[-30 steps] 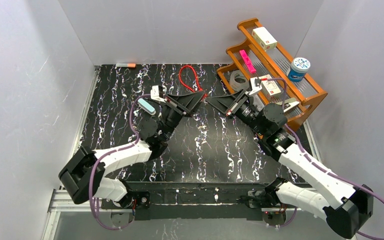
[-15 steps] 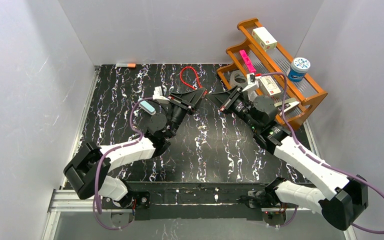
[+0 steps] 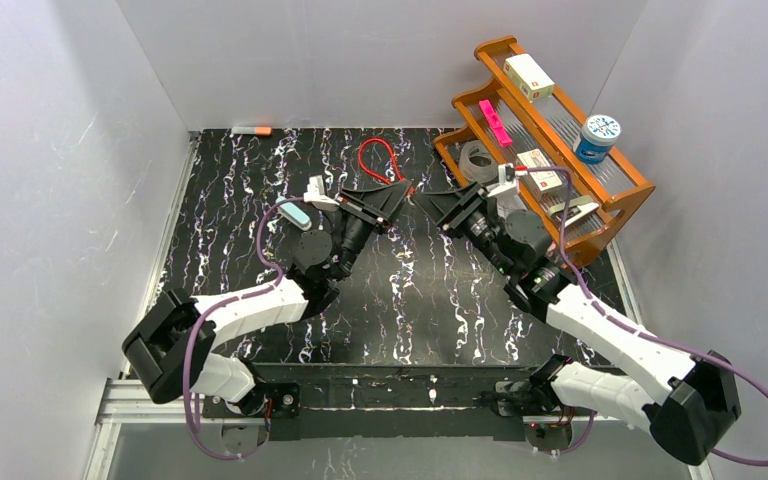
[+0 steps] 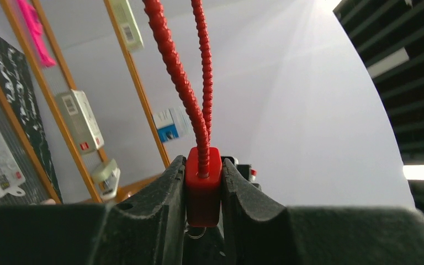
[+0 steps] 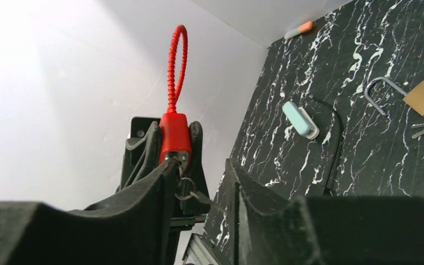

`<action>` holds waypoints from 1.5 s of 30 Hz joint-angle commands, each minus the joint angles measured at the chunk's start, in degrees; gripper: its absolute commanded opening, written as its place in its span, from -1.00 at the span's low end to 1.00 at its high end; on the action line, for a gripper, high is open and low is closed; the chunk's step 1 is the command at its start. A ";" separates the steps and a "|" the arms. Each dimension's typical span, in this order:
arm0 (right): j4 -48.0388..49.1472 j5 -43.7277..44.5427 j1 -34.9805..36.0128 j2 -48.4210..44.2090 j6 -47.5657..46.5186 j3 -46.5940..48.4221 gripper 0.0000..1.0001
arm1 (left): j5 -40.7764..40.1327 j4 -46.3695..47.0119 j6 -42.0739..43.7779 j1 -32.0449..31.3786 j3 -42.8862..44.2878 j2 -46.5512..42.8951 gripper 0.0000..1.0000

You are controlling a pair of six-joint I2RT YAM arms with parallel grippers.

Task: Unlock with the key
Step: Unlock the lock.

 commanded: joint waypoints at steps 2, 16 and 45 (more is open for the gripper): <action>9.48 -1.94 -0.03 -4.69 1.47 -4.33 0.01 | 8.65 3.78 0.27 -0.24 0.16 -3.06 -1.00; 15.17 -6.16 -0.05 -6.96 2.04 -8.01 -0.40 | 9.44 5.95 -2.43 1.67 -0.68 -2.21 -1.00; 21.48 -4.07 -0.04 -7.66 2.94 -10.13 -0.40 | 10.50 7.48 -4.18 2.24 -1.03 -1.13 -1.00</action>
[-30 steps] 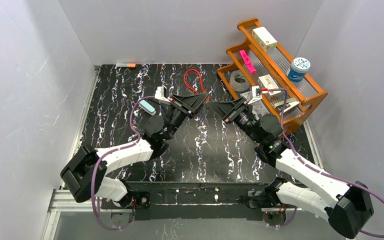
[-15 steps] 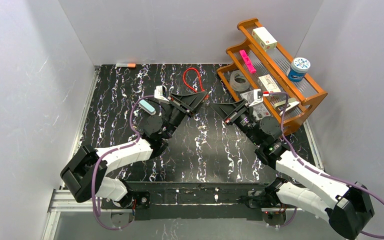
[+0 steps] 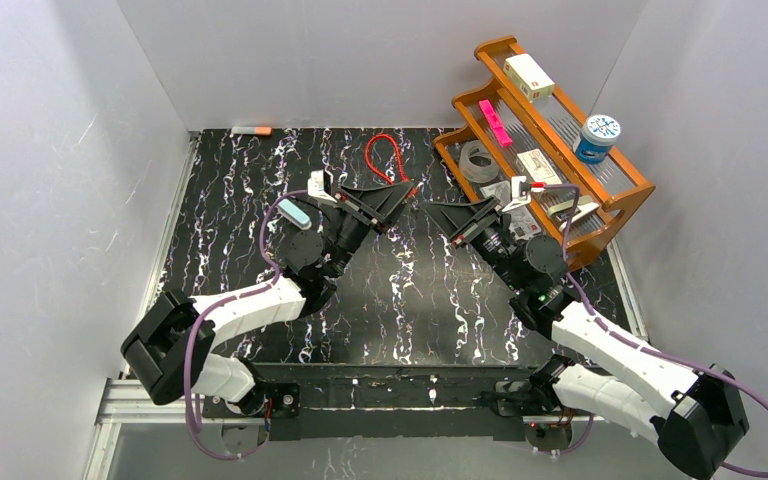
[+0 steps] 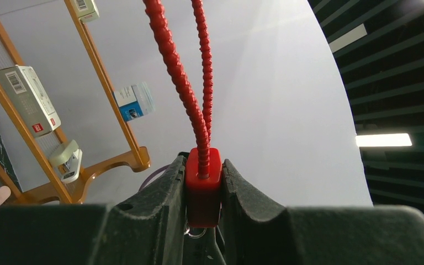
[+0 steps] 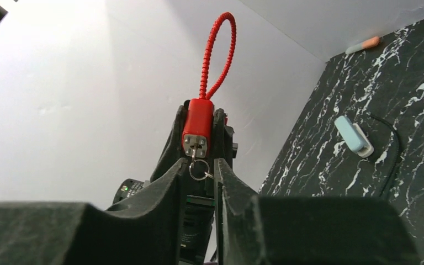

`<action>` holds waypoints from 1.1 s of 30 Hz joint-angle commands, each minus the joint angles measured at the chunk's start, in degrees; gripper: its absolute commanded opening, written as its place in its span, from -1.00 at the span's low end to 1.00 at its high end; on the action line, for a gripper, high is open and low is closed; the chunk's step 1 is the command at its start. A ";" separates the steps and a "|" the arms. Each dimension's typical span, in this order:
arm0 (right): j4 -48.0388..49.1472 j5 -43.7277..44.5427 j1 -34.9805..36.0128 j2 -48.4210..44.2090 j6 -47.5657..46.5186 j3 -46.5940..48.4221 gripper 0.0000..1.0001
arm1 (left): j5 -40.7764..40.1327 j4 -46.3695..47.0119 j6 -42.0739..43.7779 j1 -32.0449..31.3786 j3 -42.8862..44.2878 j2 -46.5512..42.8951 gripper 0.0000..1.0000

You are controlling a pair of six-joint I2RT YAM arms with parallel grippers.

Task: Unlock with the key
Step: Unlock the lock.

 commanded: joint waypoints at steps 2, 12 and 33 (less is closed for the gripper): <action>5.10 -0.20 -0.03 -1.22 -0.23 0.23 -0.46 | 0.34 2.74 0.33 0.28 -0.57 -0.50 -1.00; 2.76 -2.99 -0.03 1.79 0.23 4.04 -0.38 | 0.83 3.35 -0.07 0.31 -0.59 -0.15 -1.00; 5.38 -3.59 0.01 0.54 14.97 4.78 -0.97 | 6.79 16.44 -9.59 0.84 1.41 4.26 -1.00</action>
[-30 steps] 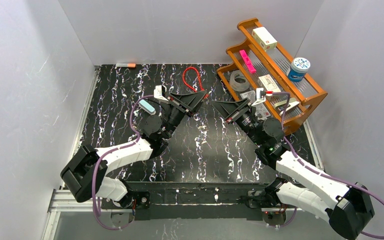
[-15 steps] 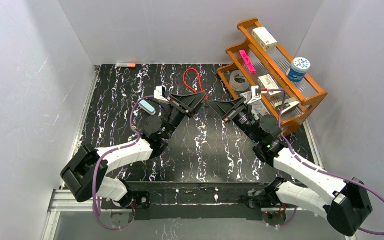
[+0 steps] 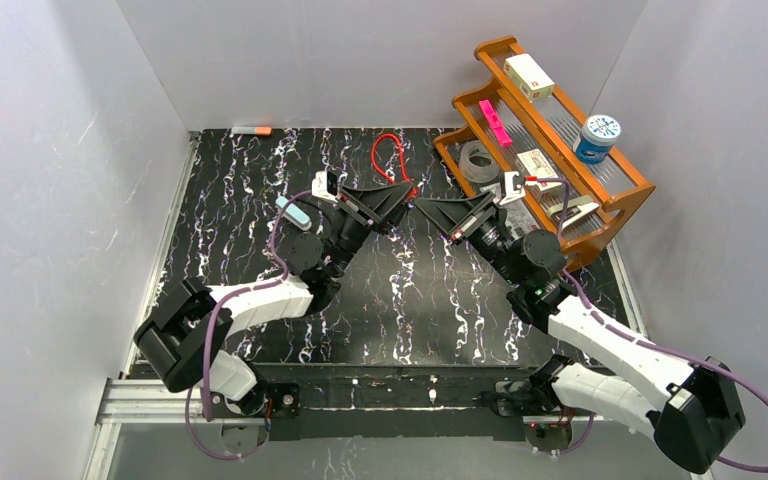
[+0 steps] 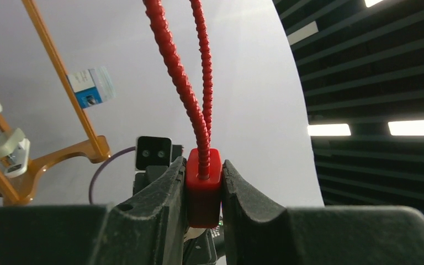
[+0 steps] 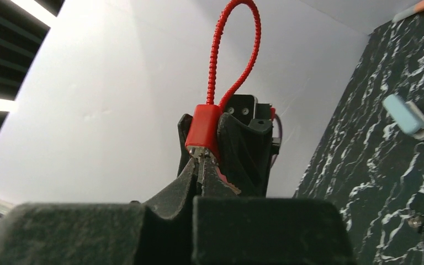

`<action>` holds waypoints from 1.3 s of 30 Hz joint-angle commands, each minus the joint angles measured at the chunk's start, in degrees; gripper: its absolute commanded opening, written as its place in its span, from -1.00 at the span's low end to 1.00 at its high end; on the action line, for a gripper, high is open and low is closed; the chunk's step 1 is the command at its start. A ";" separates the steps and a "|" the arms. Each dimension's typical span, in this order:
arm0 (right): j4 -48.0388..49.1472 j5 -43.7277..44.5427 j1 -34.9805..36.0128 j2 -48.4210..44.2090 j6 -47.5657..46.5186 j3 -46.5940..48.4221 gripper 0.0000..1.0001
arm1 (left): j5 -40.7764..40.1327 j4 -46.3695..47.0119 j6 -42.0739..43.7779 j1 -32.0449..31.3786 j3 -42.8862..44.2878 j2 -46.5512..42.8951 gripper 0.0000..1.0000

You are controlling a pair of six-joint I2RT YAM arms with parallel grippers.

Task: Unlock with the key
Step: Unlock the lock.

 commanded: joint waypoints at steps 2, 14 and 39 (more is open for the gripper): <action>4.44 0.41 0.29 -1.94 11.32 2.07 -0.97 | 4.59 6.68 -1.62 0.06 1.95 -0.26 -1.00; 24.22 8.91 1.57 5.80 37.14 -2.99 -0.97 | 8.26 20.32 0.94 -0.42 9.36 8.38 -1.00; -3.55 21.18 4.11 -17.97 20.56 -11.04 0.68 | 9.82 -6.33 17.18 1.83 15.95 0.11 -1.00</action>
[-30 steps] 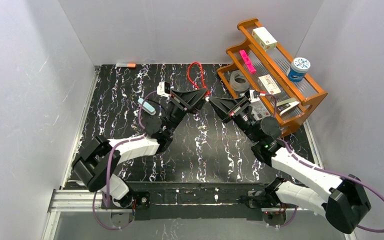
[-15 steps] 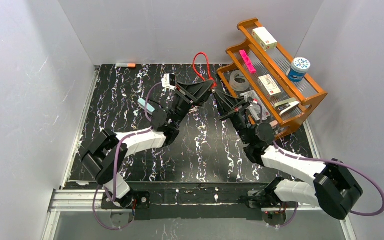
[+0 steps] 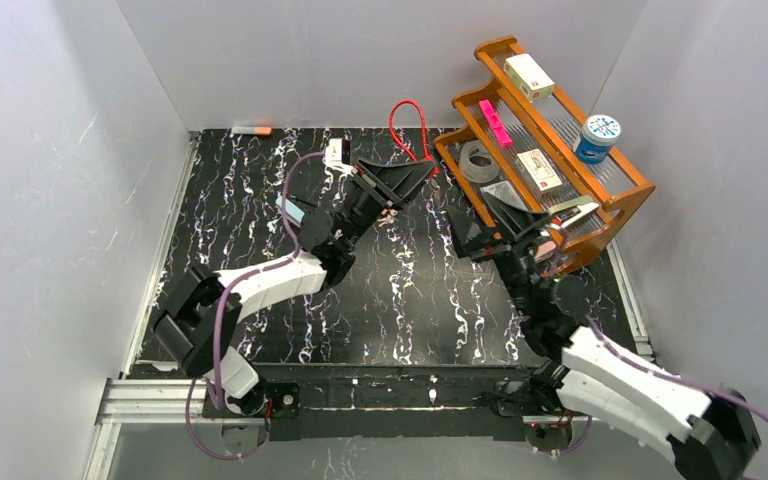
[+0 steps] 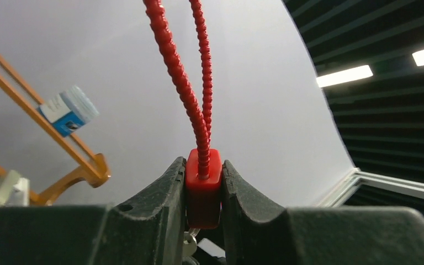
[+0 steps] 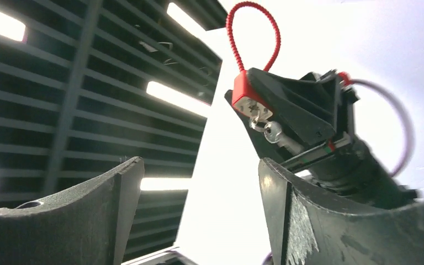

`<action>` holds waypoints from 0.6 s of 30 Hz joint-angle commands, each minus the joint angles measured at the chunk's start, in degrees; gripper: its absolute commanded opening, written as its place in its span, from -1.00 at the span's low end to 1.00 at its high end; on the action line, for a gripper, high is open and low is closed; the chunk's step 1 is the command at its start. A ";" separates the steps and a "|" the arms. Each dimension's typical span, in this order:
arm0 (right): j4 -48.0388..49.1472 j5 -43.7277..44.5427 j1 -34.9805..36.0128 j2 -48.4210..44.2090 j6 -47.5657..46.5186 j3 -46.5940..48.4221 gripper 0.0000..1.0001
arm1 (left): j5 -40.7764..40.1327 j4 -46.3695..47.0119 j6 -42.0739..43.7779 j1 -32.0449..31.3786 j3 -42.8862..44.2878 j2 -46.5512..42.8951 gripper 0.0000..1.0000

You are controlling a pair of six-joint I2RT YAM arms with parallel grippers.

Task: Unlock with the key
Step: Unlock the lock.

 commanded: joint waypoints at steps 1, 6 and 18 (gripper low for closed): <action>-28.61 4.57 0.00 -12.96 -20.55 3.33 0.69 | 2.05 -12.09 10.34 1.11 1.99 -8.43 -1.00; -43.58 3.17 0.00 -12.64 -57.77 16.19 0.65 | 0.55 -31.60 17.76 1.35 4.04 -13.01 -1.00; -57.90 -10.31 0.16 7.37 -98.77 38.63 0.29 | -7.08 -50.98 19.68 1.35 7.32 -16.10 -1.00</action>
